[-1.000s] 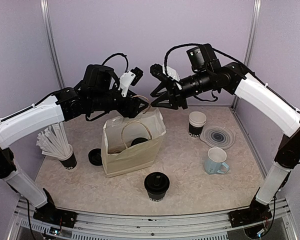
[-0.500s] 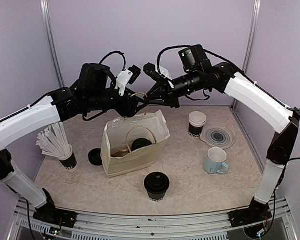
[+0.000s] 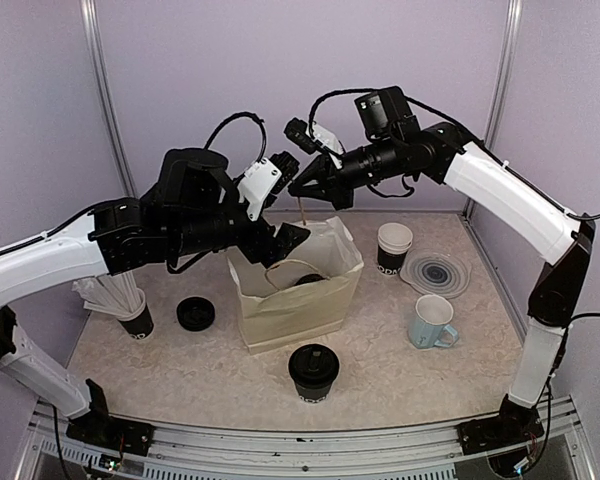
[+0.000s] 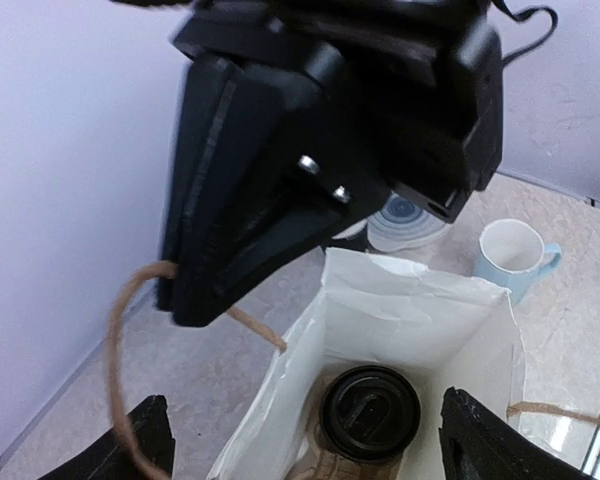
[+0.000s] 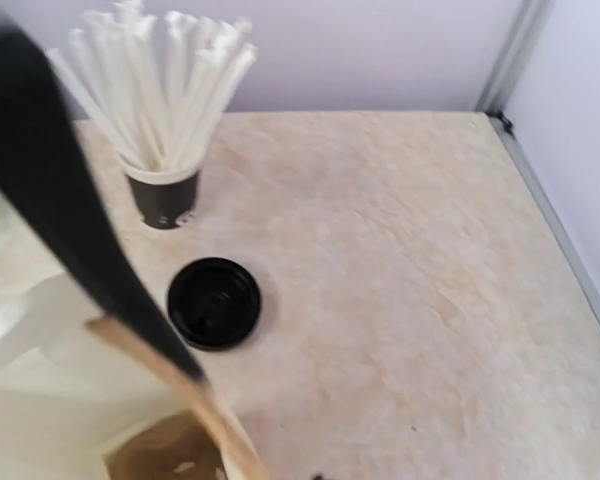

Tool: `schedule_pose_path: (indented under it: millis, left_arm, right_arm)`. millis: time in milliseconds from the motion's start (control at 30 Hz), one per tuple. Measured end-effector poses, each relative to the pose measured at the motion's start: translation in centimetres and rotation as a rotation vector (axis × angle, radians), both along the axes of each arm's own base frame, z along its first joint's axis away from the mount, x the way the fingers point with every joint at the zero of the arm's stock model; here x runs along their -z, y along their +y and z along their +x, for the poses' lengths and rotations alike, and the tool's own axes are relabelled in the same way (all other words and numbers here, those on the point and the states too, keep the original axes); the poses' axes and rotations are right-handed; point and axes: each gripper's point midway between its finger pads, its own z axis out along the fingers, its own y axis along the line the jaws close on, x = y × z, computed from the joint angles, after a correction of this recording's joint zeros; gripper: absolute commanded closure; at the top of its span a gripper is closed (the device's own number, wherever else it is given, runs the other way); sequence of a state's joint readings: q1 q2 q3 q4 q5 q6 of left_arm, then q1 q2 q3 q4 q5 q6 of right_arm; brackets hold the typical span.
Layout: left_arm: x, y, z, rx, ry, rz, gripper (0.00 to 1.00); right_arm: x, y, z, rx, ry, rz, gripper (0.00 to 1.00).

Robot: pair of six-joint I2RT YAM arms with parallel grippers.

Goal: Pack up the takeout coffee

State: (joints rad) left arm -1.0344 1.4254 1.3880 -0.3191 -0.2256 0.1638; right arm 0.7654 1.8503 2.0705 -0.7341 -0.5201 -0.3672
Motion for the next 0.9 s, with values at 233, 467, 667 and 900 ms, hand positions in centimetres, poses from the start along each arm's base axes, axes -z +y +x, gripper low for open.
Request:
schedule_pose_path:
  millis: [233, 467, 667, 900]
  left_arm:
    - [-5.2, 4.6, -0.3, -0.136, -0.111, -0.123, 0.18]
    - [-7.8, 6.3, -4.5, -0.065, -0.067, -0.211, 0.23]
    - [-5.6, 2.5, -12.4, 0.172, 0.079, -0.119, 0.17]
    - [4.4, -3.8, -15.2, 0.244, 0.214, 0.237, 0.12]
  right_arm:
    - [0.1, -0.6, 1.6, 0.082, -0.010, -0.017, 1.00]
    - [0.2, -2.0, 3.5, 0.139, -0.019, -0.024, 1.00]
    - [0.5, -3.1, 5.9, 0.185, -0.014, -0.024, 1.00]
    - [2.0, -2.5, 7.4, 0.182, 0.020, -0.040, 0.75]
